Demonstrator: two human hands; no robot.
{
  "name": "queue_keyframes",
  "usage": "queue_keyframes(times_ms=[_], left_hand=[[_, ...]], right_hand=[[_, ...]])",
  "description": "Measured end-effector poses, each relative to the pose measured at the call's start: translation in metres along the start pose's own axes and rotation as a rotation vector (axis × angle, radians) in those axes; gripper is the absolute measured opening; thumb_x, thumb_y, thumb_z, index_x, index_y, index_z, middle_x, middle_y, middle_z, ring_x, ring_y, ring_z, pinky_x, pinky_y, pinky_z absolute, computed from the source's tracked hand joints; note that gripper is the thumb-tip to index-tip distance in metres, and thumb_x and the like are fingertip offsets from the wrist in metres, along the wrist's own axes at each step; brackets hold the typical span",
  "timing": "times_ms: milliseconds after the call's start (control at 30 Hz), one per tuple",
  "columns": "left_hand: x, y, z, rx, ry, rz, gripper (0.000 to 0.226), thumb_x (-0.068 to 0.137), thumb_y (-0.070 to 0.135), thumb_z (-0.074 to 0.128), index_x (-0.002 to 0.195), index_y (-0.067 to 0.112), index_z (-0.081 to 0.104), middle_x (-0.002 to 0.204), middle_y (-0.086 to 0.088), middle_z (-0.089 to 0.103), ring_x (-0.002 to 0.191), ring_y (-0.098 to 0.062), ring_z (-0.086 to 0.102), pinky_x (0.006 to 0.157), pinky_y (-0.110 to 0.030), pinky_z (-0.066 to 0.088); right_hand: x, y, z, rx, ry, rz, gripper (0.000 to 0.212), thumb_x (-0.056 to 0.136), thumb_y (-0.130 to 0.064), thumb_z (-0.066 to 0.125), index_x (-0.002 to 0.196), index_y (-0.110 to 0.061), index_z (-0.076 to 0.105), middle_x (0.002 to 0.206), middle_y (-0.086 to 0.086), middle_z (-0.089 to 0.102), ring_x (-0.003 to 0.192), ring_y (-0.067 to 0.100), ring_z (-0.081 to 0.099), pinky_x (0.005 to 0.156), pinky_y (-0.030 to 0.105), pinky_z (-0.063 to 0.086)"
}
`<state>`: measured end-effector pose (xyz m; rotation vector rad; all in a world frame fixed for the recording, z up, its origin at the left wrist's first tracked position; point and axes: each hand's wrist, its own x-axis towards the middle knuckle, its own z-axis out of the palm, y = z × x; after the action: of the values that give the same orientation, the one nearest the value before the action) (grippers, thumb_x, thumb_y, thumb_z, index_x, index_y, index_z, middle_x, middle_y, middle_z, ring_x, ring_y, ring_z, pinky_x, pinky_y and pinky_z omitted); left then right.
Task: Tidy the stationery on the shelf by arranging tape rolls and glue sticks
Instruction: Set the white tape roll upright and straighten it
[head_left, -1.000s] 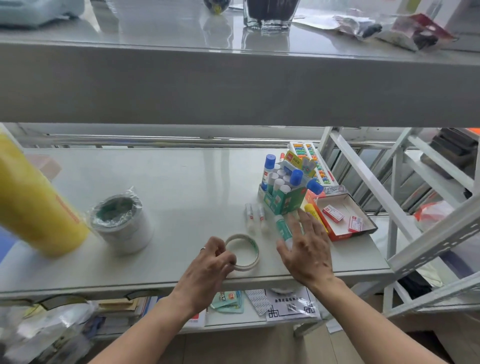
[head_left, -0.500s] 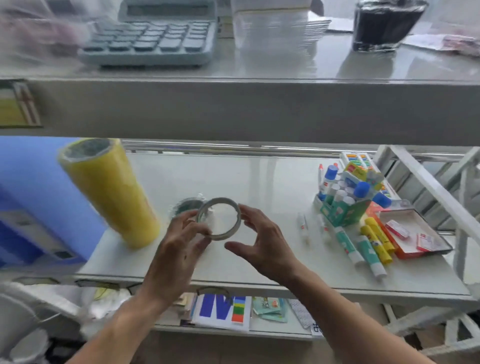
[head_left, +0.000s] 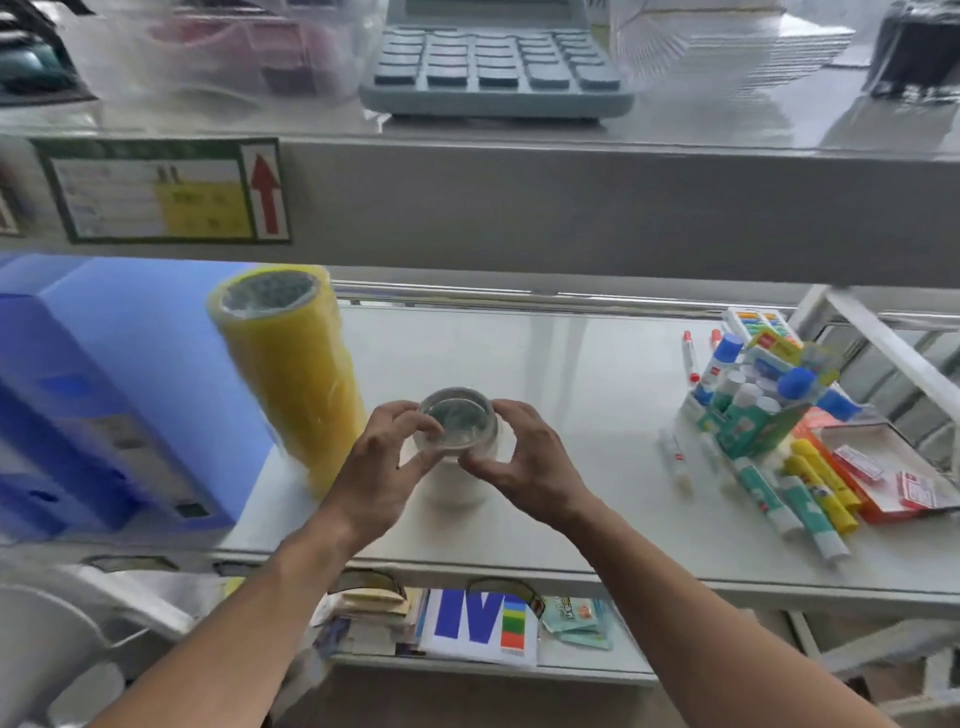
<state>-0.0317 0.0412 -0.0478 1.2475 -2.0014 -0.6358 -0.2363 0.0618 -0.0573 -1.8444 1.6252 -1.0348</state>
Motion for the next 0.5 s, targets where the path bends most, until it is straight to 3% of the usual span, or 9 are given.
queue_keyframes(times_ms=[100,167,300,500], left_hand=[[0.003,-0.003,-0.003,-0.059,-0.018,-0.062,0.070,0.077,0.045,0.076,0.138,0.029,0.045,0.138,0.008,0.050,0.123,-0.004,0.047,0.101,-0.026,0.042],[0.005,-0.005,-0.003,-0.124,-0.053,-0.118,0.089,0.071,0.053,0.076,0.146,0.029,0.034,0.144,0.010,0.048,0.131,-0.006,0.044,0.103,-0.026,0.039],[0.009,-0.010,-0.002,-0.185,-0.087,-0.159,0.094,0.070,0.053,0.076,0.149,0.026,0.033,0.147,0.004,0.049,0.134,-0.008,0.045,0.107,-0.028,0.039],[0.012,-0.010,-0.002,-0.210,-0.087,-0.152,0.096,0.068,0.053,0.077,0.148,0.022,0.035,0.142,0.006,0.053,0.129,-0.005,0.048,0.106,-0.028,0.041]], right_hand=[[0.002,-0.001,-0.002,0.024,0.000,0.043,0.089,0.077,-0.048,0.082,0.149,-0.015,0.042,0.150,0.004,0.048,0.134,0.016,0.048,0.109,0.036,0.044],[0.005,-0.003,-0.003,0.018,0.003,0.034,0.085,0.079,-0.048,0.081,0.148,-0.016,0.044,0.149,0.004,0.049,0.133,0.016,0.049,0.109,0.039,0.045],[0.008,-0.009,0.000,0.035,-0.015,0.011,0.071,0.082,-0.044,0.080,0.143,-0.018,0.052,0.141,0.003,0.057,0.125,0.014,0.053,0.106,0.036,0.047],[0.007,-0.008,0.001,0.053,-0.007,0.012,0.069,0.082,-0.044,0.080,0.141,-0.017,0.054,0.138,0.001,0.059,0.123,0.014,0.056,0.106,0.033,0.047]])
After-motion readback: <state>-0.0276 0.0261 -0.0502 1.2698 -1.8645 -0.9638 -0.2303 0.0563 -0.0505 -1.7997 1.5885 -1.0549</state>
